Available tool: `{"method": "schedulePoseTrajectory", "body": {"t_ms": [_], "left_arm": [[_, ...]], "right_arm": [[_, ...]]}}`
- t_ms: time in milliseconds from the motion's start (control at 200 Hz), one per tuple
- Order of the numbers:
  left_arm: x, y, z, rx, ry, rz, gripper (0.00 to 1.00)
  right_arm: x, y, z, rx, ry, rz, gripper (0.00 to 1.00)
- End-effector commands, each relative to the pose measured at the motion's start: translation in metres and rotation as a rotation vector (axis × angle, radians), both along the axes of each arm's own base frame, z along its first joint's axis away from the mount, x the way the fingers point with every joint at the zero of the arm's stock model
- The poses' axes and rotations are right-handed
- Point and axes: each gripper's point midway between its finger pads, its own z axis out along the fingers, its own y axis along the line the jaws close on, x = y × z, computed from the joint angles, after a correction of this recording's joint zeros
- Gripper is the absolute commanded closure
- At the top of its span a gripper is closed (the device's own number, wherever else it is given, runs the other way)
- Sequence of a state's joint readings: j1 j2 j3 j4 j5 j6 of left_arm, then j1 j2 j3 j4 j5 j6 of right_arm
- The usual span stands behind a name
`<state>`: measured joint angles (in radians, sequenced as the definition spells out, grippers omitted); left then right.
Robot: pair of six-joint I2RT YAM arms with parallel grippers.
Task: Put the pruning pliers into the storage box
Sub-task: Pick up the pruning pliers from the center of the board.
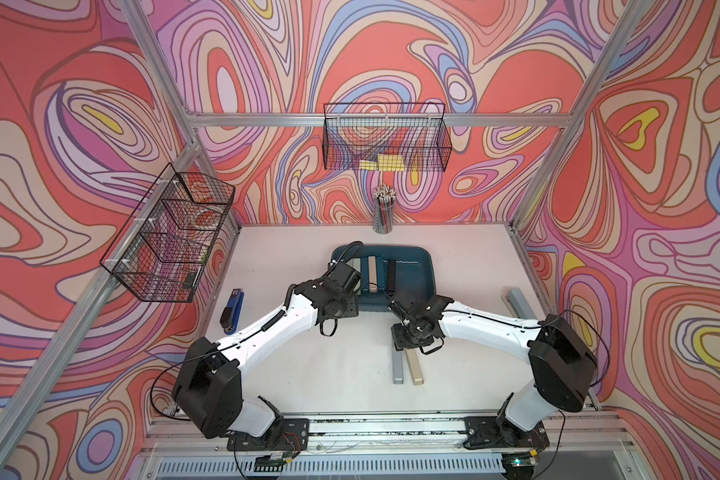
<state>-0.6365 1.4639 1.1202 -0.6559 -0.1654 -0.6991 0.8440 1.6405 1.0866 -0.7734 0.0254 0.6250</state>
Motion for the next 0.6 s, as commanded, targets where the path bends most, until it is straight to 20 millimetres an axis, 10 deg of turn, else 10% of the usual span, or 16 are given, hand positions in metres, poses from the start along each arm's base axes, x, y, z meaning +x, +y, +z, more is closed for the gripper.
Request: {"method": "schedulePoseTrajectory", "body": {"t_ms": [0, 596], "left_arm": [[0.002, 0.004, -0.003, 0.033, 0.012, 0.005, 0.37], [0.001, 0.004, -0.006, 0.021, 0.022, 0.013, 0.37]], "right_arm": [[-0.003, -0.005, -0.008, -0.037, 0.013, -0.019, 0.43], [-0.024, -0.027, -0.018, -0.027, 0.029, -0.063, 0.43]]}}
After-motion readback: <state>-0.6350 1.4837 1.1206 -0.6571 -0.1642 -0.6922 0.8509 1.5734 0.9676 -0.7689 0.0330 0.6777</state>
